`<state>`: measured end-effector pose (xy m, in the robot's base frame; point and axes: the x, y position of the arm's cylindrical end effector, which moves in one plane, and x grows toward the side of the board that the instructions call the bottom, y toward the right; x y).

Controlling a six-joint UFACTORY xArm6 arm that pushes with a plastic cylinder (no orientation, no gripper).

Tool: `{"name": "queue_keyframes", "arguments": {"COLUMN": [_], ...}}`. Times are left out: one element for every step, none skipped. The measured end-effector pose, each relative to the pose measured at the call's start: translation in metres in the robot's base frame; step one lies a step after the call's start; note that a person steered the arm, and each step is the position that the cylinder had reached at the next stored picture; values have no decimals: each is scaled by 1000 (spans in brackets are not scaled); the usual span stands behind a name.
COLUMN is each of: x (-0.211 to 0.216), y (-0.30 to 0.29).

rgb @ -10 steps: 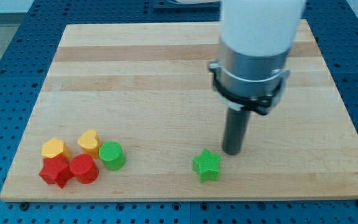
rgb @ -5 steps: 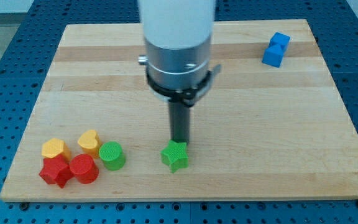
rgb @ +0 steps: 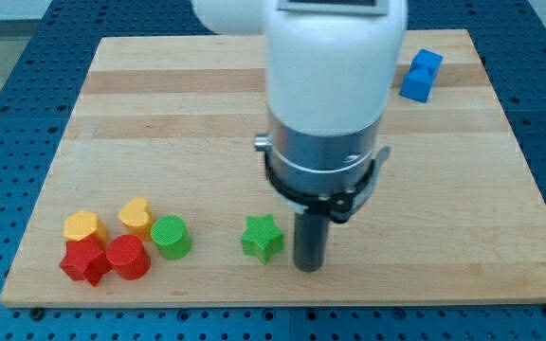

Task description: Push the green star towards the yellow heart

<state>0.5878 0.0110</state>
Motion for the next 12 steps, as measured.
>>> {"name": "queue_keyframes", "arguments": {"x": [-10, -31, -31, -24, -8, -8, -70, -82, -78, -72, -72, -72], "y": [-26, -53, -89, -107, -55, 2, 2, -21, -67, -94, -99, -100]}}
